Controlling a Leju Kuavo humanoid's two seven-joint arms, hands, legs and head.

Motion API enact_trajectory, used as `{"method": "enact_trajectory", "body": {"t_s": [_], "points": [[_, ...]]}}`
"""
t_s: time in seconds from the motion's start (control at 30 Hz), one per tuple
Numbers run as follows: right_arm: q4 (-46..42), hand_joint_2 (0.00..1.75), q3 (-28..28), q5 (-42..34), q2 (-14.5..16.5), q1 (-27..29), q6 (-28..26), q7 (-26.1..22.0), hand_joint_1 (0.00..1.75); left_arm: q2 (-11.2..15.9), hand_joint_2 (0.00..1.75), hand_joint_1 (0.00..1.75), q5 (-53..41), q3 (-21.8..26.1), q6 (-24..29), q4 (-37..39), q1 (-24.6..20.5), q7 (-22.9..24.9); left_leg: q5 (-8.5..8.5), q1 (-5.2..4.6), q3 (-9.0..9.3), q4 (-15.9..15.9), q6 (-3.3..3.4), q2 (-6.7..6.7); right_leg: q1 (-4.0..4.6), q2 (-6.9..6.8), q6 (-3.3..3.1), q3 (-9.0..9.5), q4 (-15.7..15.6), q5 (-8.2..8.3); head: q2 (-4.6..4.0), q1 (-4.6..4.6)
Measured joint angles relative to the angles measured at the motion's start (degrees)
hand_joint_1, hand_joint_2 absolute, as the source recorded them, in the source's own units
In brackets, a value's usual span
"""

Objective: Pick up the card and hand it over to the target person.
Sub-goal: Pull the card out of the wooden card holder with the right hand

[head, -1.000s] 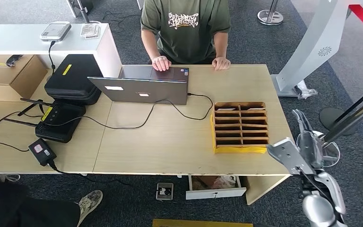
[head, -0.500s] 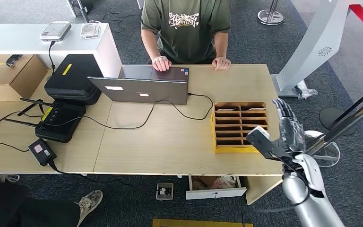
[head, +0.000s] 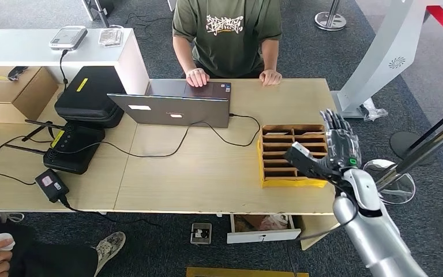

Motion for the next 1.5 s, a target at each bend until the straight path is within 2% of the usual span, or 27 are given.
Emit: {"method": "enact_trajectory", "body": {"t_s": [0.3,0.6,0.97,1.5], "points": [[8.0,1.75,2.4,1.2,1.5,-5.1,-0.1,0.4,0.0,-0.2,0.0,0.0,0.4,0.5,-0.4,0.2,-0.1,-1.3,0.01,-0.01,-0.08,0.1,-0.02,-0.04,-0.01,-0.03,0.0,-0.07,0.1,-0.01,0.0,0.0],[11.5,1.75,4.0,1.6,0.9,-6.9,0.0,1.4,0.0,-0.1,0.0,0.0,0.0,0.1,-0.9,0.3,0.0,-3.7,0.01,-0.01,-0.11,0.1,-0.02,-0.15,-0.01,-0.14,0.0,-0.06,0.1,-0.04,0.0,0.0],[13.0,1.75,4.8,1.2,-0.9,-8.3,-0.4,2.0,0.0,0.0,0.0,0.0,-0.7,-0.4,-0.3,0.4,0.2,-5.3,0.02,-0.01,-0.12,0.1,-0.02,-0.2,-0.01,-0.2,0.0,-0.06,0.1,-0.05,0.0,0.0],[13.1,1.75,5.3,0.2,-5.4,-8.4,-1.0,2.4,0.03,-0.6,0.0,0.0,-1.9,-1.3,1.0,0.5,0.5,-7.3,0.02,-0.03,-0.13,0.1,-0.01,-0.27,-0.03,-0.26,0.01,-0.06,0.1,-0.07,0.0,0.0]]}}
